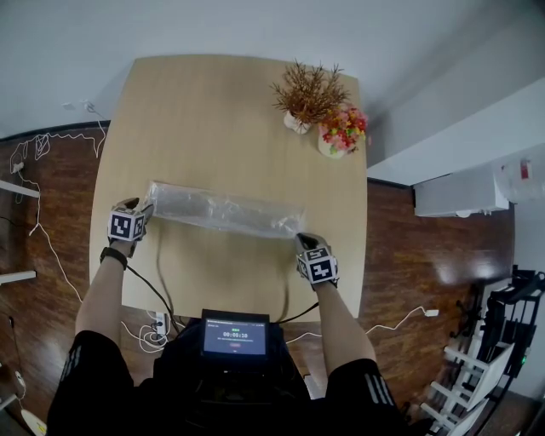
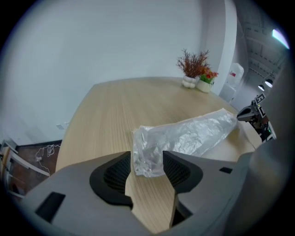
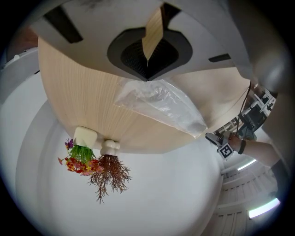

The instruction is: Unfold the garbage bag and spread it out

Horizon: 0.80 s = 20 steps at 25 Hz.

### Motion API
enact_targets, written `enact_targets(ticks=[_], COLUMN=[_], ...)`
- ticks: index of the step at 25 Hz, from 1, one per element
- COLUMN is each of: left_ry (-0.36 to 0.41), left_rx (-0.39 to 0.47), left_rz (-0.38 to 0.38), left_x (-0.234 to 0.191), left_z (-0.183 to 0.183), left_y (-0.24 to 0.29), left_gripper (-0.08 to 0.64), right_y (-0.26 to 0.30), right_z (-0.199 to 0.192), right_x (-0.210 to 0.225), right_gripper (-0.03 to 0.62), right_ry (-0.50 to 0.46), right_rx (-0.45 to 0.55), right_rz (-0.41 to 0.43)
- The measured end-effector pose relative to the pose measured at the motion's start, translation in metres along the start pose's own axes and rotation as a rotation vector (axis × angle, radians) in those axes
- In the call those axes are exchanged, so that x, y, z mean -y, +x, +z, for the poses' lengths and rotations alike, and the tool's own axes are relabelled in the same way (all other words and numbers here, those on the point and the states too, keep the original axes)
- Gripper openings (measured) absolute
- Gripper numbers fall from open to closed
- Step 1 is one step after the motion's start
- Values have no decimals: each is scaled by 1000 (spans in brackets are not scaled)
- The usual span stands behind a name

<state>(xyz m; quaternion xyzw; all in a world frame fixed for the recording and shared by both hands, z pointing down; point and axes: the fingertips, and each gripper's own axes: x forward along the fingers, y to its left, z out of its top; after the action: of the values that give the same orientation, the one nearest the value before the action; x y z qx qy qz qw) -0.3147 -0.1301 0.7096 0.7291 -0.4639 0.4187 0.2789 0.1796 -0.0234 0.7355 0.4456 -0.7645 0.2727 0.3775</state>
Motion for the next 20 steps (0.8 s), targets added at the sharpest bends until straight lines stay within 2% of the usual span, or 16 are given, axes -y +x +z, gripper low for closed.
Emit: enact_targets(ticks=[4,6,8,11,15,18,20], left_ry=[24,98,218,386,519,649,704], left_rx=[173,228,236,160,-4,-80,-106], left_rz=[-11,-32,-75,-168,-301,-319,-324], left_x=[7,22,45,85,137,157,167], left_z=[47,72,93,107,98,84,79], left_y=[-20,-27,-26,-12,11,36,50], left_gripper=[252,252,253,252,250,242,231], right_y=[-2,-3,-4,-5,-6,-5,-5], right_z=[3,4,5,6,6,5,3], right_x=[2,2,2,3,2,1,1], right_gripper=[21,21,21,21,21,21,21], right_ry=[7,9,11,15,21,26,30], right_rx=[8,13,19,26,27,29,29], right_rz=[4,4,3,1,-1,1,2])
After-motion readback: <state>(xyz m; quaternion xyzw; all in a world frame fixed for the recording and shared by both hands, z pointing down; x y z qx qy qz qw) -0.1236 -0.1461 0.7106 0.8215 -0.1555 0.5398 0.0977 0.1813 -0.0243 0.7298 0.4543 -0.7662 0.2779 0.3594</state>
